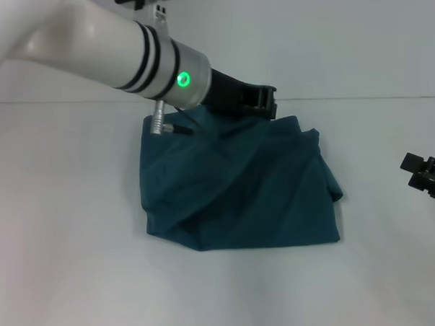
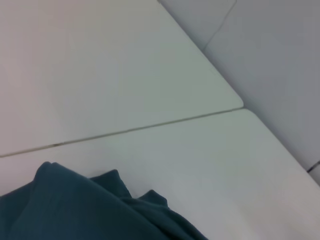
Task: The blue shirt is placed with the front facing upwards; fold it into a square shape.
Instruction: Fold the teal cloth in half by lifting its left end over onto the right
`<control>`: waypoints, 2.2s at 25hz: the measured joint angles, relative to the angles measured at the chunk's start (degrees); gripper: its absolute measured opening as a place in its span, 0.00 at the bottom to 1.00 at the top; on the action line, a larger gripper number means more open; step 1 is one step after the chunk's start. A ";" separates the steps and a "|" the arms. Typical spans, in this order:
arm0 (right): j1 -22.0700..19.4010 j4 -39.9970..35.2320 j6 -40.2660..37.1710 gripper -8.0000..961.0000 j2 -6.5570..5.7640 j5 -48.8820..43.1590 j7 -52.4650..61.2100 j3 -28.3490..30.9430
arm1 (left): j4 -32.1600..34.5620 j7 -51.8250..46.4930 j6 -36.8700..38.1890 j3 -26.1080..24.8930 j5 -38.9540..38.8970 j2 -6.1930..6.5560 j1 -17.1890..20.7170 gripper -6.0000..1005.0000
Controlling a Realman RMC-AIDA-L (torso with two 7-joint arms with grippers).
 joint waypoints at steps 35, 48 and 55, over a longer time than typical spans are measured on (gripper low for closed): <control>1.17 0.99 0.98 0.97 -0.09 -1.64 0.00 0.00 | -6.70 2.97 -7.93 4.77 -4.45 -0.05 -2.34 0.04; 2.14 1.72 1.67 0.97 -0.09 -2.68 -0.03 -0.09 | -11.17 6.77 -9.39 5.97 -7.02 -0.15 -6.61 0.16; 2.15 1.72 1.73 0.97 -0.09 -2.79 0.00 -0.09 | -7.86 10.67 -7.64 4.59 -14.20 0.38 -2.53 0.47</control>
